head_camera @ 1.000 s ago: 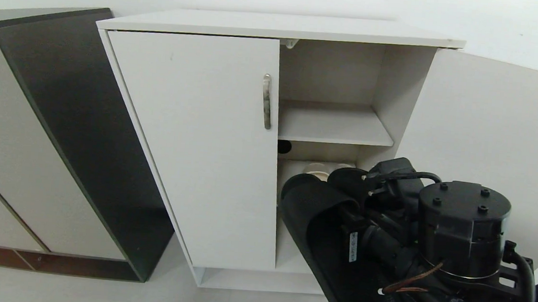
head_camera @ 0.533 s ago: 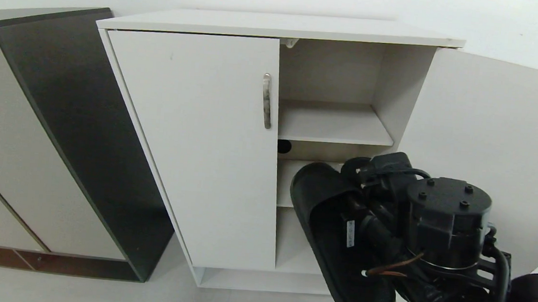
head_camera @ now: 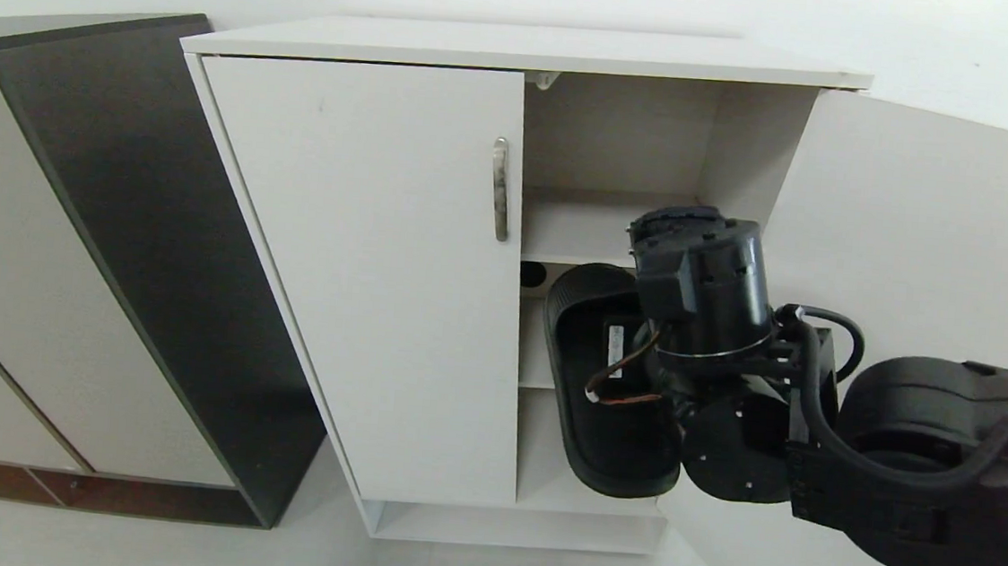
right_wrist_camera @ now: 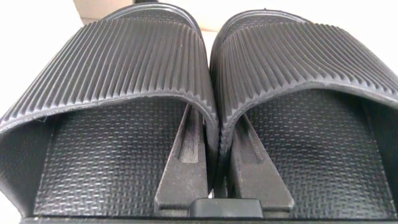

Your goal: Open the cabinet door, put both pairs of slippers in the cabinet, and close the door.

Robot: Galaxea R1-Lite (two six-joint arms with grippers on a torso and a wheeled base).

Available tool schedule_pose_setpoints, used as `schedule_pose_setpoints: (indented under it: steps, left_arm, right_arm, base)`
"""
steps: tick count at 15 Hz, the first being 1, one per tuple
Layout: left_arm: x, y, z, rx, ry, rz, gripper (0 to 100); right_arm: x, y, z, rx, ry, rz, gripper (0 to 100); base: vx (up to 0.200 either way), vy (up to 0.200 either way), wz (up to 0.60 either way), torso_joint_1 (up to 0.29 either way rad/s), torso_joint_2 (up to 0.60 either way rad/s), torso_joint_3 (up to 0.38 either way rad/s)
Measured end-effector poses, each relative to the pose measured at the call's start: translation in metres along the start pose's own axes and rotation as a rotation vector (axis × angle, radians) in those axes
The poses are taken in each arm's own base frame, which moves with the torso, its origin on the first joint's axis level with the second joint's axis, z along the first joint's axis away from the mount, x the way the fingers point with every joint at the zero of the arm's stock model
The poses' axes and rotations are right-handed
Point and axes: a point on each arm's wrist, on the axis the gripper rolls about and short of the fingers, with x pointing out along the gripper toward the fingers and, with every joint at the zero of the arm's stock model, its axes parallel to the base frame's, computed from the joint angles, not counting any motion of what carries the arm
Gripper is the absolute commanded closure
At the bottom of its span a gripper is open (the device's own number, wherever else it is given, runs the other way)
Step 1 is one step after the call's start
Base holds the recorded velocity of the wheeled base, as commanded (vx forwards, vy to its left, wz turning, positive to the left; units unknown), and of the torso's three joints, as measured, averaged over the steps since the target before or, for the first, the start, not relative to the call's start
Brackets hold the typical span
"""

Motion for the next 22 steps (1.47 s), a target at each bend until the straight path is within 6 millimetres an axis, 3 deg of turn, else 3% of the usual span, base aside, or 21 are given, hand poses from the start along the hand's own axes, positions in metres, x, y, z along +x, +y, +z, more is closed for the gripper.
schedule_pose_setpoints:
  steps: [4,16,22]
  left_arm:
    - [0.0,0.0,0.0,0.0,0.0,0.0,100]
    - [0.0,0.0,0.0,0.003,0.001,0.0,100]
    - [0.0,0.0,0.0,0.002,0.0,0.0,100]
  right_arm:
    - [0.009,-0.002,0.008,0.035,-0.012,-0.029,100]
    - [0.015,-0.003,0.003,0.059,-0.021,-0.016,100]
    - [0.023,-0.003,0.0,0.073,-0.03,0.045,100]
  base:
    - [0.0,0.0,0.0,0.0,0.0,0.0]
    - [0.2,0.0,0.0,0.002,0.0,0.002]
    - [0.0,0.0,0.0,0.0,0.0,0.0]
